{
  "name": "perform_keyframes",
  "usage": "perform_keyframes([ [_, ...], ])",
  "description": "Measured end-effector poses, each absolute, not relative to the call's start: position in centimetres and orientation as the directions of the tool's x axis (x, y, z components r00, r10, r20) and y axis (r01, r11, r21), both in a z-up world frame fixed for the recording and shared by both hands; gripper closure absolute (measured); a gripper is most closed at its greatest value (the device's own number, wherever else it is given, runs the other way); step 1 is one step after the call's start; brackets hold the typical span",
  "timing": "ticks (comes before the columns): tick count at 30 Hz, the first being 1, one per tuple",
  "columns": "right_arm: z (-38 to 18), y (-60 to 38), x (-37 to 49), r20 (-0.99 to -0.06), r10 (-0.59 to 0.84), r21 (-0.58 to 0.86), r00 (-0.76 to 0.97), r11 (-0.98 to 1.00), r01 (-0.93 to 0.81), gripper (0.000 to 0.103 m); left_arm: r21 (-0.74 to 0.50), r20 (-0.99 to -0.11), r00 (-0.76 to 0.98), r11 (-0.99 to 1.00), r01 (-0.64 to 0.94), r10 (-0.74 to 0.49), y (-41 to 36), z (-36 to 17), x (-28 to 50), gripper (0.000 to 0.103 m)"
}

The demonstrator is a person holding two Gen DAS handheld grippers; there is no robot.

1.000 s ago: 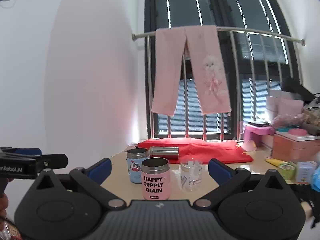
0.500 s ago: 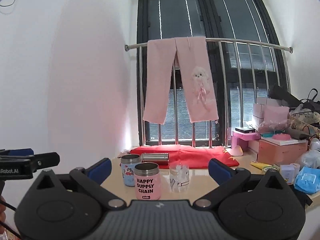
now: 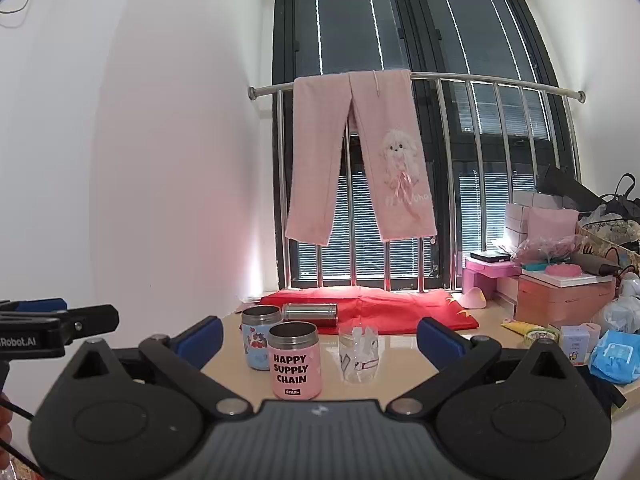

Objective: Flip cup upright

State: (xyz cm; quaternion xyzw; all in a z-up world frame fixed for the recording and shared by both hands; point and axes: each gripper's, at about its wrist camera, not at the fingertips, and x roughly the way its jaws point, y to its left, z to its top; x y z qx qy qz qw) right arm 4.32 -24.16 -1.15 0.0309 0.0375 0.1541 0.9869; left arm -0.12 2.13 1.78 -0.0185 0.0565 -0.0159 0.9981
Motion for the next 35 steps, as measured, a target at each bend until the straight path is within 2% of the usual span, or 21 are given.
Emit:
perform_keyframes([
  [35,-1.63,-23.65,4.15,-0.071,0.300,0.077,0.951,0.952,-0.295,0.000,-0.036,-0.115,0.992,0.999,0.040,-0.044,2.26,1.57,-0.05,0.000],
])
